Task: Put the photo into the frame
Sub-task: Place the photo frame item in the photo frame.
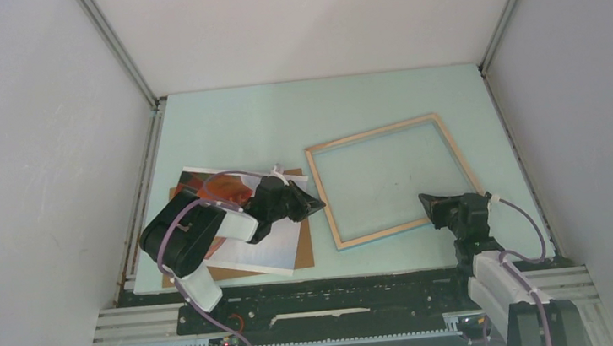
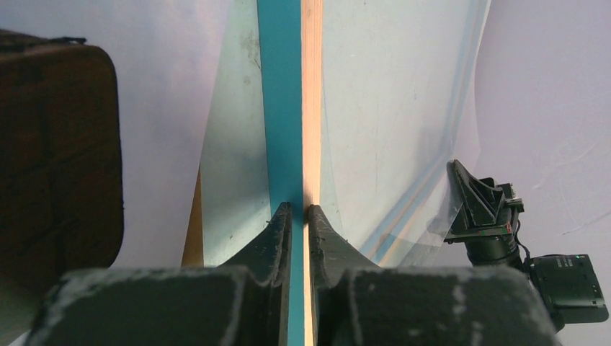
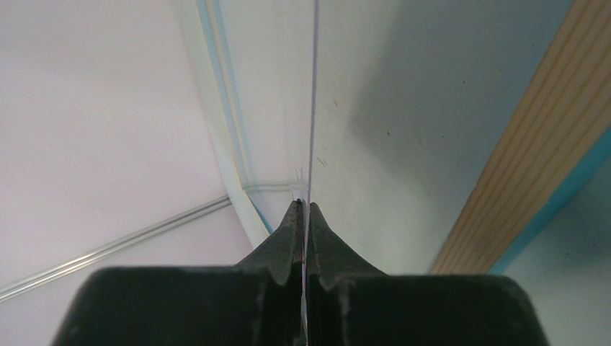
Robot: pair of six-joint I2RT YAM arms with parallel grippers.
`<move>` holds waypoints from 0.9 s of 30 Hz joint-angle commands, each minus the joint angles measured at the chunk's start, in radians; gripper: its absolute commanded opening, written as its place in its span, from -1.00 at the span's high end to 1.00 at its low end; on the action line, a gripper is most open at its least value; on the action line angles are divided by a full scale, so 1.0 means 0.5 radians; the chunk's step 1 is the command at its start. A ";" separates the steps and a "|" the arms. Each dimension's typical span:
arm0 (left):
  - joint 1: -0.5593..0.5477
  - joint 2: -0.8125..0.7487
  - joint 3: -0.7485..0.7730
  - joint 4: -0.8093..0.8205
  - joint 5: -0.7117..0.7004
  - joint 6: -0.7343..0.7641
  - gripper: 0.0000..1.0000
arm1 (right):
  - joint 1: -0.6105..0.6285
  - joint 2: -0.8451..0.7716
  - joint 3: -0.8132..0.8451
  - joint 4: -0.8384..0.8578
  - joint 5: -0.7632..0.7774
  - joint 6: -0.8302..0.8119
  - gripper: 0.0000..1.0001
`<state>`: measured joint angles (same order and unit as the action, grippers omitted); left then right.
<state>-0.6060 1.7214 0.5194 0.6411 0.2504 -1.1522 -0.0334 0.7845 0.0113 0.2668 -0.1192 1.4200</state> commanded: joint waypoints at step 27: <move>-0.009 0.048 0.020 0.006 0.007 0.017 0.89 | -0.050 0.383 -0.108 0.359 -0.095 -0.059 1.00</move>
<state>-0.6060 1.7267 0.5194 0.6525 0.2508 -1.1522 -0.0570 0.9276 0.0113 0.3527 -0.1532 1.4063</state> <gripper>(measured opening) 0.092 0.007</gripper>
